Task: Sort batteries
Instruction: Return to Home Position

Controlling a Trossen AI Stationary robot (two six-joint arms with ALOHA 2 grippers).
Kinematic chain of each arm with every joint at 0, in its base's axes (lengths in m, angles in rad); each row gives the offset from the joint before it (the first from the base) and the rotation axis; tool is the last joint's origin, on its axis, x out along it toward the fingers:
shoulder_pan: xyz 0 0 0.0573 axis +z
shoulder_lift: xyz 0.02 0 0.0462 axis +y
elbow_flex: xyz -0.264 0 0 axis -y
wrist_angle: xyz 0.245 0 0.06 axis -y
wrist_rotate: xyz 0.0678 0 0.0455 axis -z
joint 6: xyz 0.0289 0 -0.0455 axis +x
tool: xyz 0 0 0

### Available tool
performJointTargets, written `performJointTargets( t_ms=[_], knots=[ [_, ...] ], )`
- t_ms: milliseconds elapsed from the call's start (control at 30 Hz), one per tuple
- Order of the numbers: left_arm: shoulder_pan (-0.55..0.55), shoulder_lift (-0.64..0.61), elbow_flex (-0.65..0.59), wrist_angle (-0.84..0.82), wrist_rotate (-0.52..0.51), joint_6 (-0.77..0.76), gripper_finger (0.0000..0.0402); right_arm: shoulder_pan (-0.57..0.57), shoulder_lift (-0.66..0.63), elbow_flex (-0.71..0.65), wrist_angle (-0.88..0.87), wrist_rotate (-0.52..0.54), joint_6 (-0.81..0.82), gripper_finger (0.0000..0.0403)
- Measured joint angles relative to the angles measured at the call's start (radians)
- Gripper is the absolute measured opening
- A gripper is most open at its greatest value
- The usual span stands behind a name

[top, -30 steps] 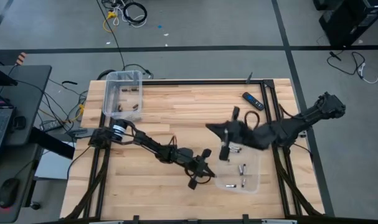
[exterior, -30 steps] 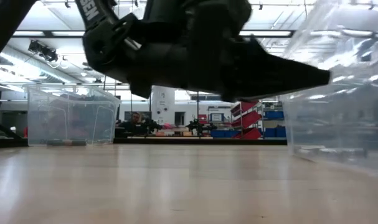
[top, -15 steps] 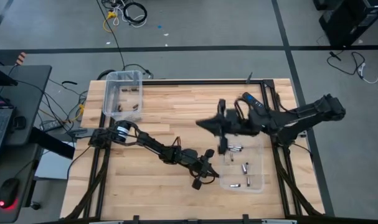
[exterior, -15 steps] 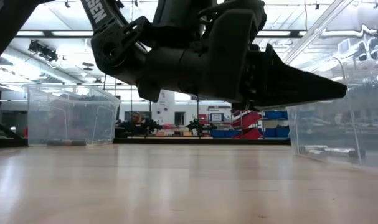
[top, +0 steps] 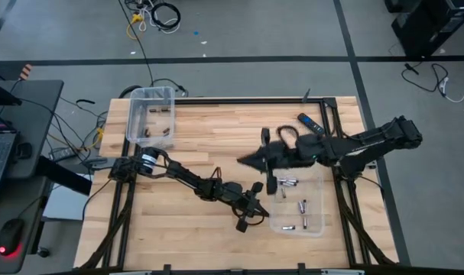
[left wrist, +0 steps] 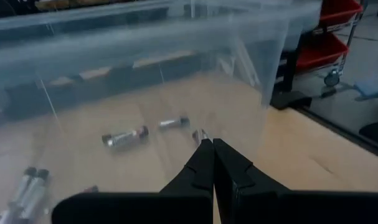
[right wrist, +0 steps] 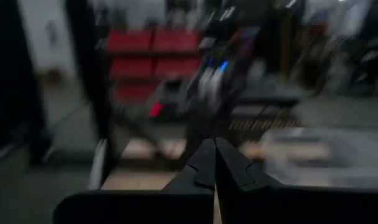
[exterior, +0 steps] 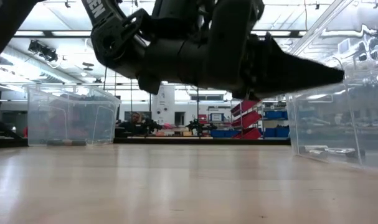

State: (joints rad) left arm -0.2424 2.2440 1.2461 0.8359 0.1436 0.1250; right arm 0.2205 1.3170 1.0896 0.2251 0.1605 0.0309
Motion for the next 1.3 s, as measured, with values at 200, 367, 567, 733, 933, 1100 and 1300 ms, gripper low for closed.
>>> performJointTargets(
  t_ms=[200, 367, 567, 733, 933, 1100, 1300],
  knots=[
    [-0.006, -0.015, -0.008, 0.001, -0.004, 0.016, 0.0, 0.007, 0.006, -0.001, 0.12, 0.015, -0.055, 0.0],
    [-0.006, -0.048, -0.028, -0.01, -0.005, 0.031, 0.0, 0.039, -0.039, -0.001, 0.013, -0.042, -0.12, 0.0],
    [-0.006, -0.253, -0.212, -0.022, -0.048, 0.09, 0.0, 0.175, -0.095, -0.001, -0.083, 0.138, -0.228, 0.0],
    [-0.006, -0.515, -0.429, -0.013, -0.139, 0.161, 0.0, 0.258, -0.134, -0.001, -0.155, 0.237, -0.264, 0.0],
    [-0.002, -0.841, -0.716, 0.028, -0.239, 0.189, 0.0, 0.297, -0.177, -0.009, -0.214, 0.317, -0.289, 0.0],
    [0.008, -1.059, -0.929, 0.106, -0.37, 0.183, 0.0, 0.301, -0.265, -0.139, -0.122, 0.319, -0.327, 0.0],
    [0.007, -1.233, -1.065, 0.173, -0.416, 0.18, 0.0, 0.3, -0.459, -0.394, 0.068, 0.395, -0.331, 0.0]
  ],
)
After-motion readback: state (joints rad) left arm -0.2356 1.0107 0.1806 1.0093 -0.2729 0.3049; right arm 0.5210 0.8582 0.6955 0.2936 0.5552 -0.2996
